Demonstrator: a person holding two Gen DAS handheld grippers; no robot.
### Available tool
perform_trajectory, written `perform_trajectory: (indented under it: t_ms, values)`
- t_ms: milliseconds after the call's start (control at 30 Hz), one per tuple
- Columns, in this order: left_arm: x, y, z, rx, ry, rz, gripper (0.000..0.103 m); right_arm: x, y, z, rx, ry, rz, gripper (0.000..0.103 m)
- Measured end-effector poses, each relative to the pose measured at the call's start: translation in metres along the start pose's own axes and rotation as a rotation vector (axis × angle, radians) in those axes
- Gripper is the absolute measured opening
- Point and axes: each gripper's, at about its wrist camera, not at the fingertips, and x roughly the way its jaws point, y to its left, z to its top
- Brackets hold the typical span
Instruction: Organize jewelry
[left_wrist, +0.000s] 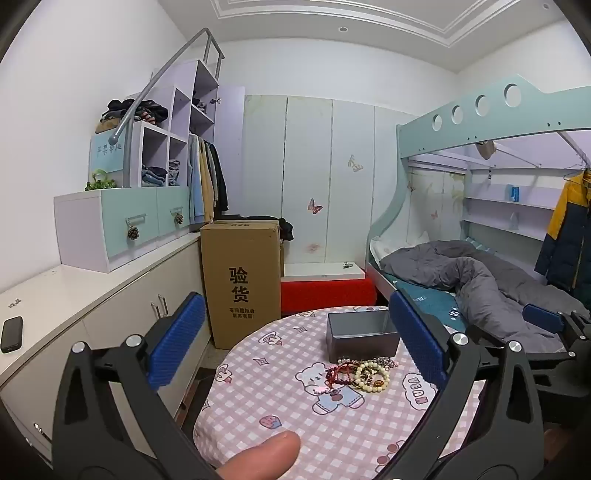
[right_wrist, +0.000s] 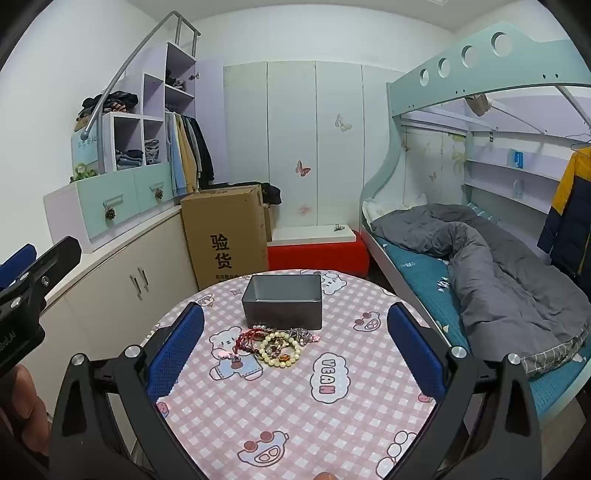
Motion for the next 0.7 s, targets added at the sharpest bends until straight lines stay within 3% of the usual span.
perform_trajectory:
  t_ms: [300,700]
  values:
    - [0.002,-0.002,0.003,0.006,0.008,-0.002,0.097,-0.004,0.000,0.009,-0.012,-0.013,-0.009,0.096]
    - [-0.008,0.004,-0.002,0.004,-0.078,0.062,0.097,-0.010,0.003,0.014,-0.039,-0.064,-0.014,0.096]
